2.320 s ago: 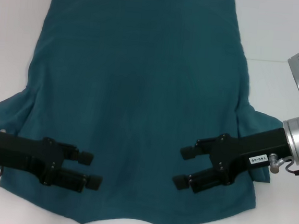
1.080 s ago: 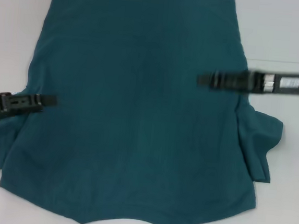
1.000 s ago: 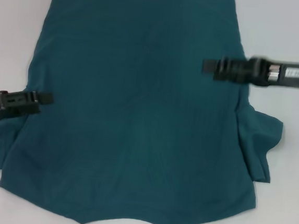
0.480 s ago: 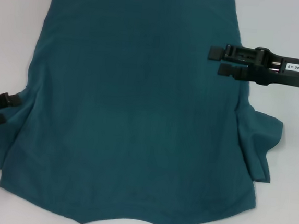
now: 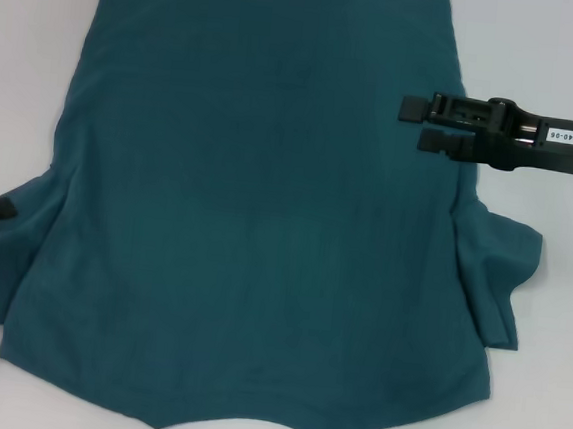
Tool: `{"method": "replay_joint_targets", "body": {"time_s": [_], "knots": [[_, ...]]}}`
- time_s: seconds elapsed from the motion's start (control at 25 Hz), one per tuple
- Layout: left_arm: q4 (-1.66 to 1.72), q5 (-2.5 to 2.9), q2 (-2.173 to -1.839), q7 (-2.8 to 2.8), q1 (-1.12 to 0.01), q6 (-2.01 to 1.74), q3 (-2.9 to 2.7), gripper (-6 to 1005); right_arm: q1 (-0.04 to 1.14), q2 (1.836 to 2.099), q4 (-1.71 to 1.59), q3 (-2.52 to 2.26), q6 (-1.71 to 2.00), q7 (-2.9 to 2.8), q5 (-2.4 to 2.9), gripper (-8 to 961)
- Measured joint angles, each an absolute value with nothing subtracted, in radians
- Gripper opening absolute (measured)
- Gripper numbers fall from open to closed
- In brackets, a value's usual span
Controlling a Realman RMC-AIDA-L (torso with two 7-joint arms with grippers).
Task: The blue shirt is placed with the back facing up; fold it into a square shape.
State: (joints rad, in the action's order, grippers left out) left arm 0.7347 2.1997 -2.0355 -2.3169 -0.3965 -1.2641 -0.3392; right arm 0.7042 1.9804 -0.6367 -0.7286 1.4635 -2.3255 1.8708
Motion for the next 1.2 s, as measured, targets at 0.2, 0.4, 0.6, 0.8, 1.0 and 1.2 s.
{"method": "replay_joint_targets", "body": {"time_s": [0.2, 0.4, 0.6, 0.8, 1.0, 1.2], "knots": [[0.703, 2.200, -2.036, -2.260, -0.401, -1.244, -0.339, 840, 0.703, 1.979, -0.637, -0.723, 1.463, -2.325, 1.871, 923], [0.687, 2.200, -2.036, -2.234, -0.403, -1.231, -0.341, 839, 0.699, 1.975, -0.636, -0.720, 1.463, -2.325, 1.869, 923], [0.674, 2.200, -2.036, -2.225, -0.410, -1.230, -0.342, 840, 0.698, 1.973, -0.635, -0.718, 1.463, -2.325, 1.867, 923], [0.660, 2.200, -2.035, -2.222, -0.421, -1.217, -0.342, 809, 0.698, 1.973, -0.635, -0.718, 1.463, -2.325, 1.864, 923], [0.644, 2.200, -2.030, -2.222, -0.434, -1.199, -0.342, 771, 0.697, 1.971, -0.635, -0.713, 1.463, -2.325, 1.862, 923], [0.647, 2.200, -2.029, -2.222, -0.435, -1.192, -0.342, 732, 0.692, 1.971, -0.635, -0.709, 1.464, -2.325, 1.862, 923]]}}
